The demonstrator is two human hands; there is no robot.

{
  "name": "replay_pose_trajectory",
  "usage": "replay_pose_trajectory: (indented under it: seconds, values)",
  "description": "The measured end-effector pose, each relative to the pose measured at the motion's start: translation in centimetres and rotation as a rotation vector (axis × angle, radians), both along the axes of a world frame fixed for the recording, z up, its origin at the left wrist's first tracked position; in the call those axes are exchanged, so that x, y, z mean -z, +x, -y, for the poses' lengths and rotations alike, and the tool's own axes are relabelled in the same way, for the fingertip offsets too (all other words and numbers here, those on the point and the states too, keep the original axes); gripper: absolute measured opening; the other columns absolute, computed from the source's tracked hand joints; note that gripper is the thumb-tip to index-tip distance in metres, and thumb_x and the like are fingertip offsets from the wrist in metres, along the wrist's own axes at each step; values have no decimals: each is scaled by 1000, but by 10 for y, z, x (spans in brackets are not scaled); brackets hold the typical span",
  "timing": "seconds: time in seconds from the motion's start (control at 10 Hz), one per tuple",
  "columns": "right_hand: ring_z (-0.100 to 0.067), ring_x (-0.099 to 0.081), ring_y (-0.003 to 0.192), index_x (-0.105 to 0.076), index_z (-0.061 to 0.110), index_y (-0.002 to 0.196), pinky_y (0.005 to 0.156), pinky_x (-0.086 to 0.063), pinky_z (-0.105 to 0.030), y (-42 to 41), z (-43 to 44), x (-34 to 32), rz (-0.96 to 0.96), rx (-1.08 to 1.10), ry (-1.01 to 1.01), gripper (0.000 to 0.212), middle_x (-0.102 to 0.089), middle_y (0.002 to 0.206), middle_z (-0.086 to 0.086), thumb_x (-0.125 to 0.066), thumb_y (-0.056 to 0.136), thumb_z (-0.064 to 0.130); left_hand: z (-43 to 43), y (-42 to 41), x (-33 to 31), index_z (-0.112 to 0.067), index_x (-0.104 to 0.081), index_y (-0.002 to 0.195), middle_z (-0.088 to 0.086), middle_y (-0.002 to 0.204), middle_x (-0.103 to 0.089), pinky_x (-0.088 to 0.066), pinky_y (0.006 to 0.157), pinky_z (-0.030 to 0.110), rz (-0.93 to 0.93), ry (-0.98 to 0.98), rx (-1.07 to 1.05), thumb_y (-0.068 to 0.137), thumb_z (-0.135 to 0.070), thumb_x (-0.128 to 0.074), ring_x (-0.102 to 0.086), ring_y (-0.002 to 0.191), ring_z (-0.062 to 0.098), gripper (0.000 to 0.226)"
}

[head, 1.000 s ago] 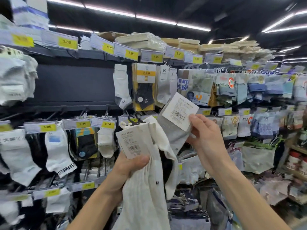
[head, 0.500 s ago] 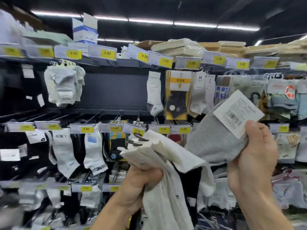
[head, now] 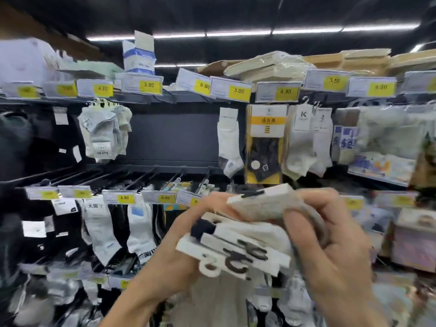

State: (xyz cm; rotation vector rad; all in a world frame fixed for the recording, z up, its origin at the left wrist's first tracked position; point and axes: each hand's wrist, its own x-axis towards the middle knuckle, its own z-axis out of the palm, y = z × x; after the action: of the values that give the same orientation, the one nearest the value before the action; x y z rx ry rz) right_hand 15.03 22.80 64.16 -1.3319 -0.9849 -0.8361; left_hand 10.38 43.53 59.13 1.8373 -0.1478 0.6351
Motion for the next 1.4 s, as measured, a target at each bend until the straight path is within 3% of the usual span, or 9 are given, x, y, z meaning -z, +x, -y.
replay_pose_trajectory:
  seconds: [0.2,0.3,0.5,0.7,0.9,1.0,1.1,1.3,1.4]
  values:
    - [1,-65,105,-56,45,127,82,-48,-9,28,-2,12,-238,-451,-218,46,-67,119,18,-63,85,61,17,21,-25,-14,-80,91,-4,86,-79,-56,69,17,156,-217,360,60,-20,-91,-74,82,6,33]
    - [1,-67,101,-62,47,119,79,-50,-9,44,-11,10,-306,-501,-171,36,-70,112,17,-70,84,51,10,31,-23,-22,-82,89,-3,87,-79,-56,70,18,148,-321,345,53,-39,-94,-74,82,8,42]
    - [8,-66,81,-62,24,106,69,-48,-5,68,-76,19,-371,-165,253,23,-72,90,22,-67,84,23,-1,71,-8,-17,-80,89,10,91,-79,-58,68,26,222,-489,91,51,-21,-86,-75,82,19,39]
    - [6,-67,84,-60,29,103,69,-50,-7,95,-136,14,-382,-72,434,23,-72,90,24,-67,86,16,-47,96,-7,-27,-79,85,10,85,-79,-59,62,24,272,-651,0,38,-27,-86,-76,76,21,48]
    - [1,-66,101,-51,45,123,78,-49,-8,108,-169,22,-333,-213,11,49,-69,112,19,-74,80,37,-98,114,-6,-17,-70,104,19,96,-76,-60,61,36,265,-882,142,46,-17,-87,-75,80,32,61]
    - [7,-62,108,-45,61,122,82,-46,-4,114,-170,20,-373,-228,-187,65,-63,118,29,-78,70,41,-118,120,-5,-26,-77,86,15,93,-77,-60,61,35,245,-921,178,45,-19,-84,-76,79,28,43]
    - [6,-64,101,-54,55,115,77,-50,-6,124,-175,14,-354,-197,-107,60,-67,110,24,-82,68,29,-130,126,-6,-21,-80,81,12,87,-78,-59,57,31,219,-952,266,43,-2,-82,-76,74,23,43]
    - [-9,-72,94,-65,46,105,67,-56,-16,147,-185,11,-529,-217,189,51,-74,105,11,-87,66,22,-151,138,-9,-19,-80,89,10,96,-78,-61,60,31,222,-1017,247,59,-18,-75,-76,80,21,31]
    - [-20,-73,99,-65,35,117,70,-59,-25,154,-181,8,-632,-343,242,54,-74,112,0,-82,68,23,-162,143,-12,-20,-75,98,10,99,-77,-60,60,30,287,-960,89,55,-22,-80,-76,82,21,43]
